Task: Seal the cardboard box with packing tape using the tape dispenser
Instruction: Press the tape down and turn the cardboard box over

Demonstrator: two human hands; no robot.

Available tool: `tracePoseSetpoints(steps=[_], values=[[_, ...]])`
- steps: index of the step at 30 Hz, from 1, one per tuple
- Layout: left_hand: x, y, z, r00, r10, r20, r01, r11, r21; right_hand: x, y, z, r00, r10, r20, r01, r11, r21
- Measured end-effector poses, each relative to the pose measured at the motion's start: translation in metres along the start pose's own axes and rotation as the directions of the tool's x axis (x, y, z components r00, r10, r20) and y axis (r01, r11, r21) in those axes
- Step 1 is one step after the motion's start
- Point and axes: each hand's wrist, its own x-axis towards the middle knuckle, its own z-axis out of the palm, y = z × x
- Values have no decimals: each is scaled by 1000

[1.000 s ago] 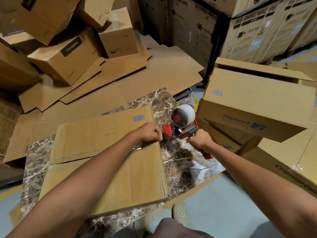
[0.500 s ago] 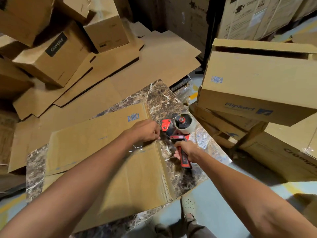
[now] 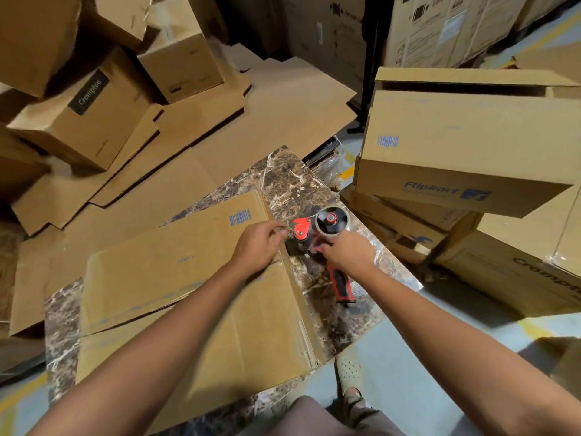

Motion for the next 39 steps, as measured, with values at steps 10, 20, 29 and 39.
tracePoseSetpoints(steps=[10,20,29,39], values=[[-44,-53,11,984,138,-109,-114,973,199,-47,-113,25,985,-174,-2,145,814,563],[-54,-62,9,984,173,48,-179,963,202,-42,-116,36,980,-72,183,-55,795,604],[-66,-87,-14,1000,-9,-24,15,970,242,-56,-120,42,991,-70,-111,100,949,298],[-73,-104,-11,999,47,-13,-42,966,256,-49,-112,56,978,-200,-57,208,943,259]])
